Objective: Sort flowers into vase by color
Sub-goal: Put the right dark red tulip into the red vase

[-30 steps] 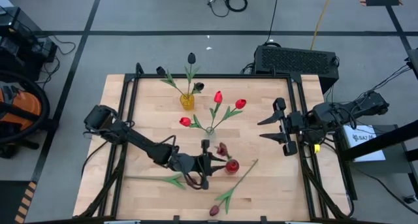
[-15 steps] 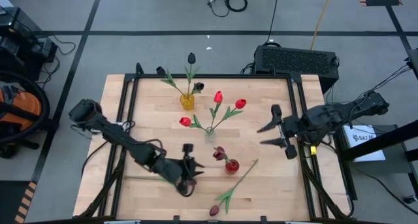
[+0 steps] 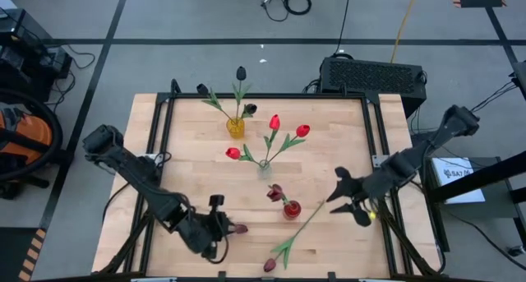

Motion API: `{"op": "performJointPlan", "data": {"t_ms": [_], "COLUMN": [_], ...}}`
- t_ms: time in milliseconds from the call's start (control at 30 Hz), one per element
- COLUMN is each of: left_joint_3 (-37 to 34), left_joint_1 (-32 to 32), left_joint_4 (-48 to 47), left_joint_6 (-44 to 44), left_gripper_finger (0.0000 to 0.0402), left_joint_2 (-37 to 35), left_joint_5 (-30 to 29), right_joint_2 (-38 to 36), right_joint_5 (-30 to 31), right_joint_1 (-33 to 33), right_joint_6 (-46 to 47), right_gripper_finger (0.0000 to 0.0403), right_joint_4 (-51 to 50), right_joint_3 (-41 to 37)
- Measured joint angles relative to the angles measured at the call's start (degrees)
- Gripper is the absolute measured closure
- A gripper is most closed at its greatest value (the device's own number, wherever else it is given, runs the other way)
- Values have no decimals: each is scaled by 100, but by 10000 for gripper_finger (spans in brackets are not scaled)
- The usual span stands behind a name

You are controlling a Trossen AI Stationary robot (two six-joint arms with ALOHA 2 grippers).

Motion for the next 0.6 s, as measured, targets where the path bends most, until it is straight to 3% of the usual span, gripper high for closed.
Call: {"op": "performJointPlan", "data": {"t_ms": [233, 600], "left_joint_3": [0, 0], "left_joint_1": [-141, -42], "left_joint_4": [-640, -757], "left_joint_6": [-722, -677], "left_gripper_finger": [312, 312], "left_joint_2": [0, 0], "left_joint_5": [-10, -268], "right_joint_2": [971, 2822], "right_joint_5": [-4, 288], "right_joint_1": [500, 419], "right_joint_6": [185, -921], "right_gripper_finger": [232, 232], "right_joint_4": [798, 2018], "right_joint_3": [-529, -534]}}
